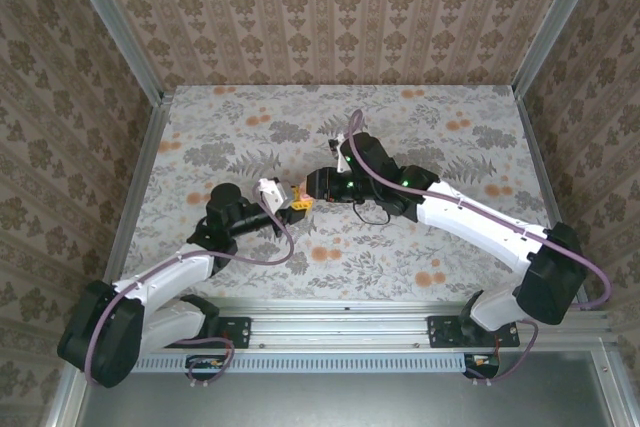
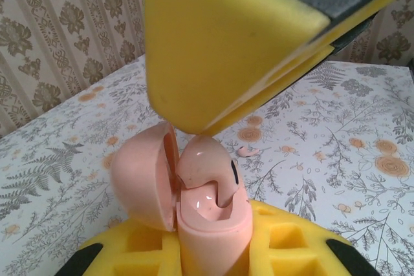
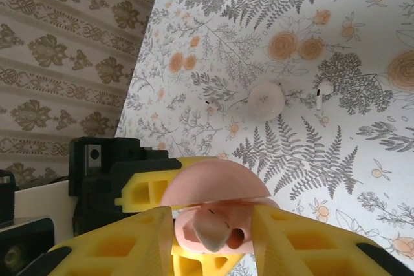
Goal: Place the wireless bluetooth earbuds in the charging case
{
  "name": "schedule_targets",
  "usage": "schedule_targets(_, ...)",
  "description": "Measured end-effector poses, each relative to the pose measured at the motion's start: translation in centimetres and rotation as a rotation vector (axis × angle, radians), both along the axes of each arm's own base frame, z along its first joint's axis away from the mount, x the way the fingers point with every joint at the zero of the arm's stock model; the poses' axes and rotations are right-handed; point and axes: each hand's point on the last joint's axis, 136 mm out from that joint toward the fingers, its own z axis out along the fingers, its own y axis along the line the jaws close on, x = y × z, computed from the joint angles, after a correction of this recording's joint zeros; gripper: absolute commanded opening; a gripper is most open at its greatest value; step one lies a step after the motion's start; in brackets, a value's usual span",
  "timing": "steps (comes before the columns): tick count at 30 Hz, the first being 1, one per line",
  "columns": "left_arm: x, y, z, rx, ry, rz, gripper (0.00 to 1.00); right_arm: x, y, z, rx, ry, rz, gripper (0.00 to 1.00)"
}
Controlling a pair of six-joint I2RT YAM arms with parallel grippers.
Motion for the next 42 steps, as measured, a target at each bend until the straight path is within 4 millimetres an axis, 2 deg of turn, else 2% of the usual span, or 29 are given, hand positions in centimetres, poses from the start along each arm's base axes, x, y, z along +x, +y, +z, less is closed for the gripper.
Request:
schedule_targets(18,0.1,0.1,0.0,0.004,-0.008,0.006,0.14,-0.4,1.4,0.2,0.047,0.014,0.064,0.33)
schedule_targets(28,0.1,0.1,0.0,0.003,-0.009,0.010,0.14,-0.6,0.9,0.4,0.018,0.001,0.072,0.34)
schedule_targets(34,0.6,0.2,-0.7,0.005,0.017,0.038,0.14,-1.0,-1.6,1.1,-0.046,0.001,0.055,0.34)
schedule_targets(42,0.8,0.2,-2.2,0.023,0.070,0.045,0.14,-1.4,-7.7,1.3,-0.226,0.017,0.051,0.35)
